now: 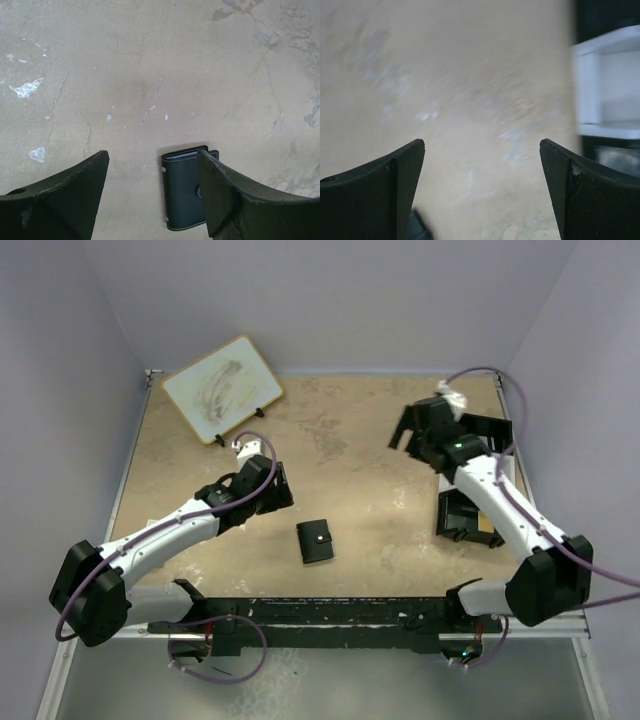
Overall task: Take the credit cards out of the card holder
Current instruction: Move the card holder to the center of the board, then move the storage box to the center of the board.
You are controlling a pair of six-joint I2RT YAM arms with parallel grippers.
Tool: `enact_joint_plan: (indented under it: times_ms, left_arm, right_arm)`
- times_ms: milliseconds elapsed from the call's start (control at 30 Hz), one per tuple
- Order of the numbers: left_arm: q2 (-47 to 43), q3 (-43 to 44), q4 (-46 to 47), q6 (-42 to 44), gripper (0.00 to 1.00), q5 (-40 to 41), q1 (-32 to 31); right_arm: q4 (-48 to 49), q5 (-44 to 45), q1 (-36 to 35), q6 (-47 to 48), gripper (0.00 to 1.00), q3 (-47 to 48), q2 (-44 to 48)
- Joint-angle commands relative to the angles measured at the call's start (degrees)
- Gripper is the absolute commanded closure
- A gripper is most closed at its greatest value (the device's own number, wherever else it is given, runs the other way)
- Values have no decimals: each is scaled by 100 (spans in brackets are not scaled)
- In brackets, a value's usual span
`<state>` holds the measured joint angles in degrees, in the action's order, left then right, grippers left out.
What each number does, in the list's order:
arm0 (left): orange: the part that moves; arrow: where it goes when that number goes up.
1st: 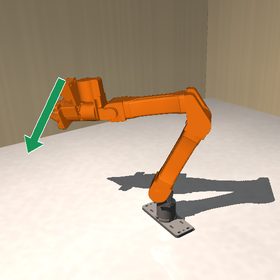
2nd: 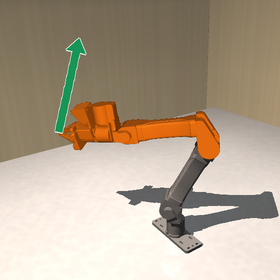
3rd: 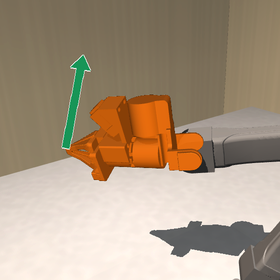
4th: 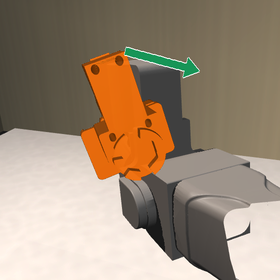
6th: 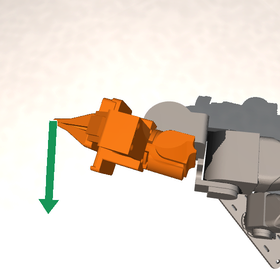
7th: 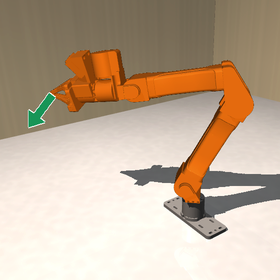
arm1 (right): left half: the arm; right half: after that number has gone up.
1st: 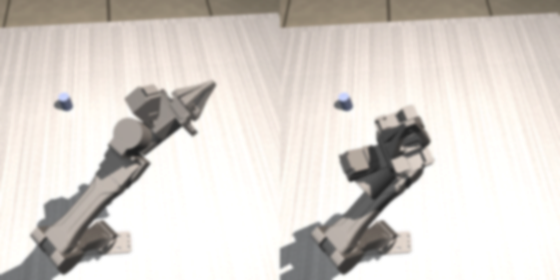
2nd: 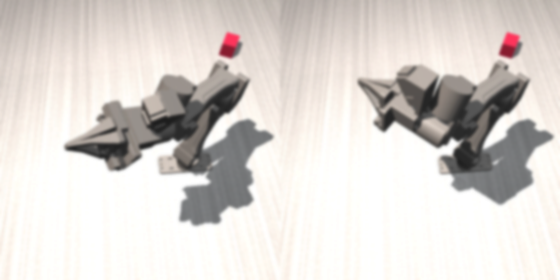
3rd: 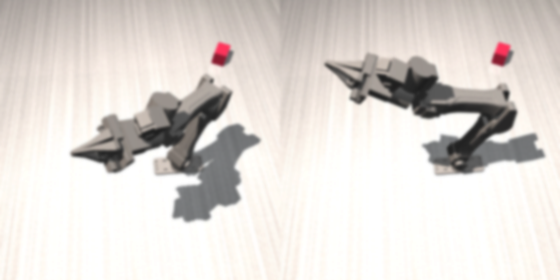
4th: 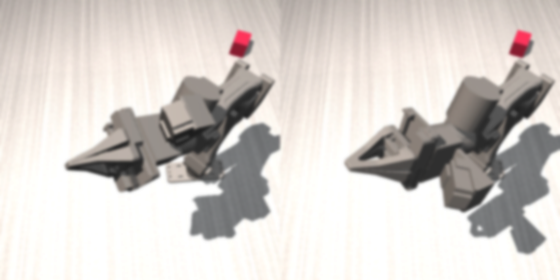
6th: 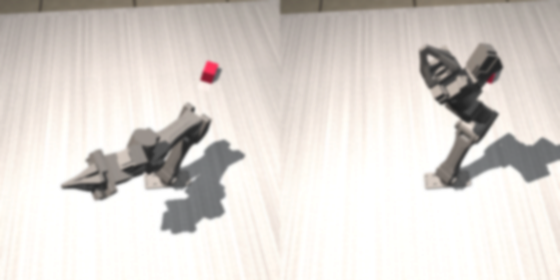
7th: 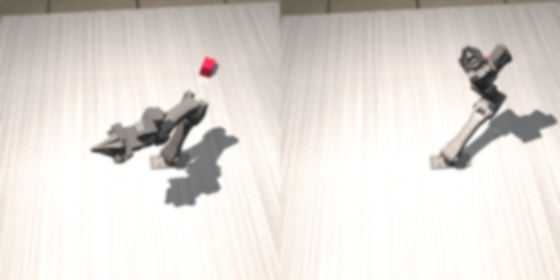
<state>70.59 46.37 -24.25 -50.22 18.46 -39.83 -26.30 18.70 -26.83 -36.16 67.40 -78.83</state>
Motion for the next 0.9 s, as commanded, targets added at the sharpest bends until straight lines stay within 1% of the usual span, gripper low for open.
enact_joint_plan:
  times_ms: [0, 100, 200, 267, 400, 500, 700, 767, 867]
  left_arm:
    - [-282, 37, 257, -81, 32, -131, -14]
    - [-358, 26, 215, -61, 32, -143, -14]
    - [-404, 4, 201, -67, 32, -157, -13]
    - [-422, 11, 195, -60, 32, -195, -13]
    - [-479, 55, 121, -65, 32, -204, -15]
    - [-546, 48, 75, -74, 32, -155, -15]
    - [-546, 39, 17, -111, 32, -124, -13]
    - [-541, 47, 9, -111, 32, -123, -16]
    - [-537, 72, -33, -102, 32, -115, -7]
  right_arm:
    - [-899, 1409, 1056, -1032, 0, 82, 546]
    - [-1679, 2277, 1172, -2503, 0, 12, 803]
    - [-1583, 2350, 1338, -2835, 2, -293, 1099]
    - [-1297, 2129, 1614, -2691, 5, -519, 1205]
    - [-903, 1434, 2224, -2281, 16, -759, 1178]
    - [-762, 974, 2497, -2092, 21, -827, 1041]
    - [-797, 382, 2779, -2335, 30, -955, 776]
    - [-732, 297, 2833, -2419, 33, -1049, 739]
    - [-767, 281, 2920, -2498, 34, -1096, 658]
